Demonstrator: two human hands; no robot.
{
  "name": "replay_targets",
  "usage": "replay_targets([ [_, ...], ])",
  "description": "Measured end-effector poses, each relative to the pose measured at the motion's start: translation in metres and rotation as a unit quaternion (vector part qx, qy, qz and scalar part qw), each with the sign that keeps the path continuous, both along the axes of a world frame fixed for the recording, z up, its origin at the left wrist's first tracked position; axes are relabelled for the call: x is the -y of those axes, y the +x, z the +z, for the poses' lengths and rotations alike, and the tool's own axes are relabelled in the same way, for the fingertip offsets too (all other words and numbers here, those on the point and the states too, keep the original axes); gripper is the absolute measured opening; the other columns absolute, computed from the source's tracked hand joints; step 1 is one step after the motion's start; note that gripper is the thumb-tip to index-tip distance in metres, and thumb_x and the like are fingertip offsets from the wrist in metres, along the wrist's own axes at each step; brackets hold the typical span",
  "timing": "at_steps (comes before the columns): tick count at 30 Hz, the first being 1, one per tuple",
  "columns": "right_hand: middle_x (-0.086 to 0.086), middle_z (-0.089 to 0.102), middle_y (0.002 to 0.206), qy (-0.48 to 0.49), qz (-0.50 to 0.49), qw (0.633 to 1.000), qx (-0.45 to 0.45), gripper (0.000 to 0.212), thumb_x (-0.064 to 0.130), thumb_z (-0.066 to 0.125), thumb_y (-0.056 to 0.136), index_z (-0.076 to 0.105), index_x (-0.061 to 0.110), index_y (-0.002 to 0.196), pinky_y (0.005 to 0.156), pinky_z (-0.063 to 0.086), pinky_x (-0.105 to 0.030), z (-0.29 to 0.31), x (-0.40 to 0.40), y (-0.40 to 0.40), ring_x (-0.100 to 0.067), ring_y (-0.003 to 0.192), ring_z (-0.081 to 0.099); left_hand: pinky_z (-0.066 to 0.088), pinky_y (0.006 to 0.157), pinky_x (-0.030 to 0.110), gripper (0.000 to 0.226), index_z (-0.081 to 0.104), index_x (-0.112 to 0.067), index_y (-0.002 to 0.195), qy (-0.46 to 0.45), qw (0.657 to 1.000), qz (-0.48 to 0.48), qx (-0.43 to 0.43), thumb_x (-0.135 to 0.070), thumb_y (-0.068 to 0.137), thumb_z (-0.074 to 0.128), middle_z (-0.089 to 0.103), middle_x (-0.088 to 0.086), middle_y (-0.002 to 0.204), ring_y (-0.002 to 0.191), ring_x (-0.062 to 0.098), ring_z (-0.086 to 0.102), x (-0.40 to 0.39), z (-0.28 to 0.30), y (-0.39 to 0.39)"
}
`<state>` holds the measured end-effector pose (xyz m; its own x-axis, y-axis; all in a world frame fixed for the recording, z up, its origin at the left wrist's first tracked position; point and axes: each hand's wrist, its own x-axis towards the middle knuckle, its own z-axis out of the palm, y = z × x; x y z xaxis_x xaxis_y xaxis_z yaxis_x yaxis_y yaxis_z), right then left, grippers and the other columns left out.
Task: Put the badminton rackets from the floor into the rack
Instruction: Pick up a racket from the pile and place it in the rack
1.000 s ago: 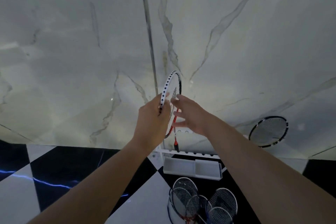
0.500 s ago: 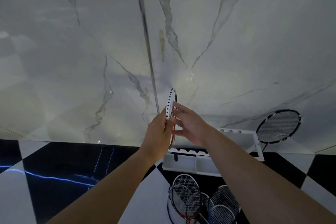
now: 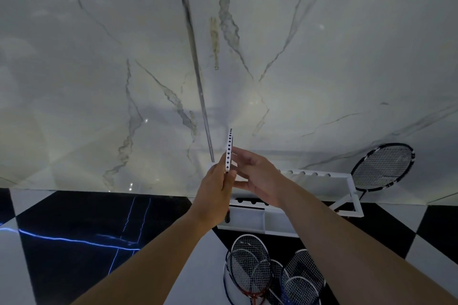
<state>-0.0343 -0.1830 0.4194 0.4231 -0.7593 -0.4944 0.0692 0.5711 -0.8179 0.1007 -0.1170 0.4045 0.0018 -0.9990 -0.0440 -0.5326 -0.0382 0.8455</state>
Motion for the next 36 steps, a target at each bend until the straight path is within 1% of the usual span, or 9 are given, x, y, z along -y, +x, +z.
replay_targets([
  [7, 0.0, 0.072, 0.125, -0.002, -0.02, 0.998, -0.067, 0.031, 0.012, 0.049, 0.105, 0.064, 0.02, 0.13, 0.087, 0.061, -0.039, 0.002, -0.01, -0.009, -0.02, 0.114, 0.071, 0.053, 0.102, 0.036, 0.033, 0.047, -0.043, 0.141, 0.015, 0.999, 0.015, -0.04, -0.033, 0.113, 0.034, 0.065, -0.008, 0.126, 0.117, 0.01, 0.062, -0.005, -0.001, 0.002],
  [10, 0.002, 0.073, 0.118, -0.015, -0.046, 0.992, -0.119, 0.027, 0.018, 0.047, 0.106, 0.066, 0.022, 0.124, 0.09, 0.06, -0.042, 0.001, -0.017, -0.02, -0.019, 0.11, 0.071, 0.057, 0.094, 0.049, 0.028, 0.045, -0.056, 0.119, 0.039, 0.997, 0.018, -0.068, -0.031, 0.113, 0.035, 0.063, 0.0, 0.113, 0.098, 0.018, 0.062, -0.008, 0.002, 0.001],
  [12, -0.002, 0.072, 0.12, -0.014, -0.065, 0.989, -0.132, 0.028, 0.021, 0.046, 0.107, 0.066, 0.019, 0.125, 0.094, 0.059, -0.045, -0.001, -0.024, -0.033, -0.023, 0.112, 0.07, 0.059, 0.089, 0.053, 0.027, 0.049, -0.045, 0.129, 0.045, 0.995, 0.025, -0.091, -0.028, 0.112, 0.036, 0.062, 0.001, 0.111, 0.096, 0.018, 0.061, -0.008, 0.006, 0.0],
  [15, -0.004, 0.072, 0.121, -0.012, -0.078, 0.986, -0.15, 0.028, 0.023, 0.046, 0.107, 0.066, 0.017, 0.125, 0.094, 0.059, -0.045, -0.006, -0.037, -0.056, -0.024, 0.11, 0.071, 0.06, 0.094, 0.044, 0.039, 0.042, -0.023, 0.15, 0.056, 0.996, 0.032, -0.061, -0.027, 0.113, 0.035, 0.061, 0.003, 0.131, 0.114, 0.023, 0.063, -0.007, 0.011, -0.001],
  [19, -0.006, 0.075, 0.116, -0.006, -0.11, 0.981, -0.162, 0.026, 0.019, 0.047, 0.106, 0.067, 0.016, 0.121, 0.094, 0.059, -0.045, -0.016, -0.057, -0.092, -0.026, 0.106, 0.072, 0.06, 0.094, 0.048, 0.04, 0.043, -0.02, 0.151, 0.055, 0.995, 0.046, -0.068, -0.031, 0.112, 0.038, 0.062, 0.007, 0.136, 0.112, 0.02, 0.063, -0.015, 0.01, -0.003],
  [22, -0.007, 0.075, 0.111, 0.0, -0.12, 0.977, -0.177, 0.025, 0.015, 0.047, 0.106, 0.067, 0.014, 0.12, 0.09, 0.058, -0.042, -0.027, -0.072, -0.119, -0.026, 0.104, 0.072, 0.055, 0.1, 0.04, 0.04, 0.048, -0.021, 0.147, 0.041, 0.988, 0.132, -0.071, -0.037, 0.11, 0.041, 0.062, 0.002, 0.135, 0.118, 0.017, 0.062, -0.029, -0.003, -0.005],
  [25, -0.01, 0.075, 0.109, 0.013, -0.121, 0.973, -0.198, 0.023, 0.014, 0.048, 0.105, 0.068, 0.013, 0.117, 0.09, 0.056, -0.043, -0.044, -0.089, -0.143, -0.026, 0.099, 0.07, 0.052, 0.081, 0.018, 0.024, 0.056, -0.023, 0.127, 0.022, 0.966, 0.249, -0.06, -0.034, 0.109, 0.045, 0.064, -0.002, 0.121, 0.105, 0.01, 0.064, -0.058, -0.027, -0.008],
  [28, -0.01, 0.074, 0.107, 0.014, -0.094, 0.97, -0.222, 0.022, 0.014, 0.048, 0.105, 0.068, 0.014, 0.114, 0.082, 0.055, -0.038, -0.065, -0.109, -0.166, -0.024, 0.094, 0.068, 0.052, 0.071, 0.029, 0.013, 0.061, -0.023, 0.109, 0.056, 0.933, 0.344, -0.09, -0.028, 0.106, 0.05, 0.069, 0.0, 0.097, 0.091, 0.022, 0.068, -0.093, -0.055, -0.018],
  [36, -0.005, 0.074, 0.098, 0.041, -0.062, 0.964, -0.254, 0.02, 0.014, 0.051, 0.104, 0.067, 0.014, 0.115, 0.08, 0.056, -0.033, -0.15, -0.168, -0.216, -0.022, 0.089, 0.068, 0.048, 0.063, 0.031, 0.019, 0.069, -0.019, 0.085, 0.198, 0.943, 0.255, -0.078, -0.019, 0.099, 0.056, 0.073, 0.004, 0.074, 0.067, 0.018, 0.064, -0.149, -0.155, -0.077],
])
